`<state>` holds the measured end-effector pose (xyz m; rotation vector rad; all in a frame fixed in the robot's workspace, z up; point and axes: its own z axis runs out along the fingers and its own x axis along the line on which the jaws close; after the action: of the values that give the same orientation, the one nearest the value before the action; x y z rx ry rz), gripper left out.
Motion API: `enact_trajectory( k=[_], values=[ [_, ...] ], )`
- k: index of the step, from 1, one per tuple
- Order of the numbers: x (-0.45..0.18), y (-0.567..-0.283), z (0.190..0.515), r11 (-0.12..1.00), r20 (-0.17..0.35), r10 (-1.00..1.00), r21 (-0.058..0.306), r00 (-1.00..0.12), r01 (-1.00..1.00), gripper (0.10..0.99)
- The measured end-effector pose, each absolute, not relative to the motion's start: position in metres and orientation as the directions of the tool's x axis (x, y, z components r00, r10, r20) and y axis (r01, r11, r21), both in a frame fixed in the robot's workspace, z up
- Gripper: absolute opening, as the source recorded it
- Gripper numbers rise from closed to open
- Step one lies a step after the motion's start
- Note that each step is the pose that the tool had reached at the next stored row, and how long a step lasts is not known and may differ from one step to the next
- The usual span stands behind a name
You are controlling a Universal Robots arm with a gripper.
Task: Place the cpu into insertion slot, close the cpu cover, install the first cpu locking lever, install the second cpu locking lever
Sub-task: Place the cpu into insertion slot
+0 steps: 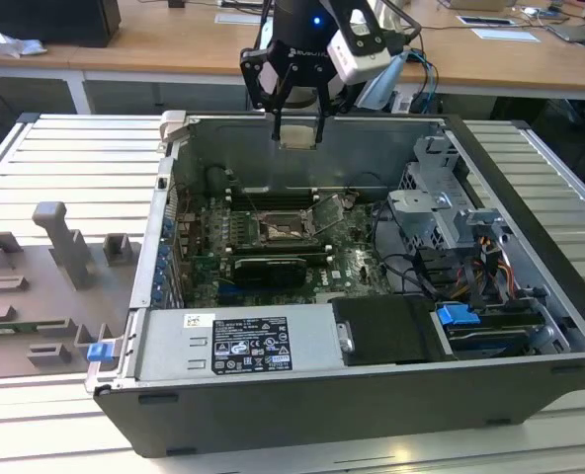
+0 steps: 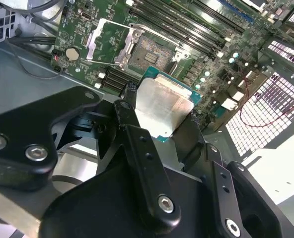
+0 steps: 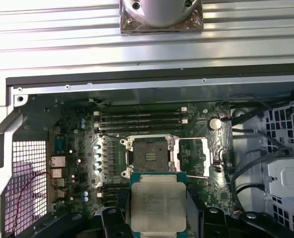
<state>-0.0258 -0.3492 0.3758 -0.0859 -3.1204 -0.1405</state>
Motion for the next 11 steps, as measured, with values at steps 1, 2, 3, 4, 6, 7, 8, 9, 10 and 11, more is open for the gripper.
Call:
enact_trajectory(
  k=[1, 2, 3, 4, 6, 7, 8, 9, 10, 11],
  values=[
    [-0.0258, -0.3492, 0.3759, 0.994, 0.019, 0.058, 0.089, -0.998, 0.059, 0.541],
    [-0.0258, -0.3492, 0.3758, 0.994, 0.019, 0.06, 0.089, -0.998, 0.062, 0.541],
    [-0.0258, -0.3492, 0.3758, 0.994, 0.019, 0.064, 0.089, -0.998, 0.065, 0.541],
    [-0.0258, -0.3492, 0.3758, 0.994, 0.019, 0.066, 0.089, -0.998, 0.068, 0.541],
    [-0.0258, -0.3492, 0.3758, 0.993, 0.019, 0.072, 0.089, -0.997, 0.074, 0.541],
    [-0.0258, -0.3492, 0.3757, 0.993, 0.019, 0.079, 0.089, -0.997, 0.081, 0.541],
    [-0.0258, -0.3492, 0.3757, 0.992, 0.019, 0.087, 0.089, -0.996, 0.089, 0.541],
    [-0.0258, -0.3492, 0.3757, 0.991, 0.019, 0.094, 0.089, -0.995, 0.095, 0.541],
    [-0.0258, -0.3492, 0.3757, 0.991, 0.019, 0.099, 0.089, -0.995, 0.1, 0.541],
    [-0.0258, -0.3492, 0.3757, 0.99, 0.019, 0.105, 0.089, -0.994, 0.106, 0.541]
  ],
)
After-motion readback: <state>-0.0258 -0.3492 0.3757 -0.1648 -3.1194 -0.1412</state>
